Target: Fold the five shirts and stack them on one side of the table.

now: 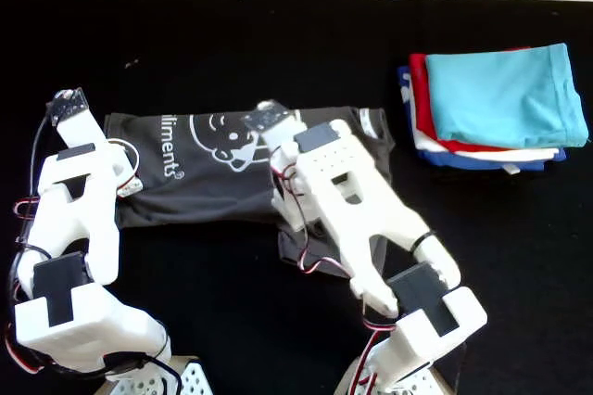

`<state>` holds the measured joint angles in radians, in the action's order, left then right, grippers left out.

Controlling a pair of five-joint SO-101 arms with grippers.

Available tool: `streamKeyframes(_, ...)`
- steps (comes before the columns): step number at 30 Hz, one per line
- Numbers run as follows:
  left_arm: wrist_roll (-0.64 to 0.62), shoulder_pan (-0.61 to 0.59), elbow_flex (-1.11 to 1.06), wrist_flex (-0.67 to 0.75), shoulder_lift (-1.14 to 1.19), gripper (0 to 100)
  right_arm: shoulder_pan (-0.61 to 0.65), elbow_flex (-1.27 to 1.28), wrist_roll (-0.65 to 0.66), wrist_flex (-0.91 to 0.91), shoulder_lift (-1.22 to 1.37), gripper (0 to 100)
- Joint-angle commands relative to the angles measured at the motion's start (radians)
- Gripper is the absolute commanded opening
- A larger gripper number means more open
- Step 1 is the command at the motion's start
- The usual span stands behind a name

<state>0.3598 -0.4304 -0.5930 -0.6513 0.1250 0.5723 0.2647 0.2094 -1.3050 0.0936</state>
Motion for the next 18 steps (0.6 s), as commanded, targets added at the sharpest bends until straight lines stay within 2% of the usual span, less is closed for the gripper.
streamKeyframes(1,-0.009,0.005,-0.002,0.034,0.001,1,-0.022,0.035,0.011,0.039,-0.044,13.9)
streamKeyframes(15,-0.009,0.005,-0.002,0.034,0.001,1,-0.022,0.185,0.011,0.214,-0.042,13.0)
streamKeyframes(18,-0.009,0.005,-0.002,0.034,0.001,1,-0.022,0.189,0.011,0.242,-0.044,7.0)
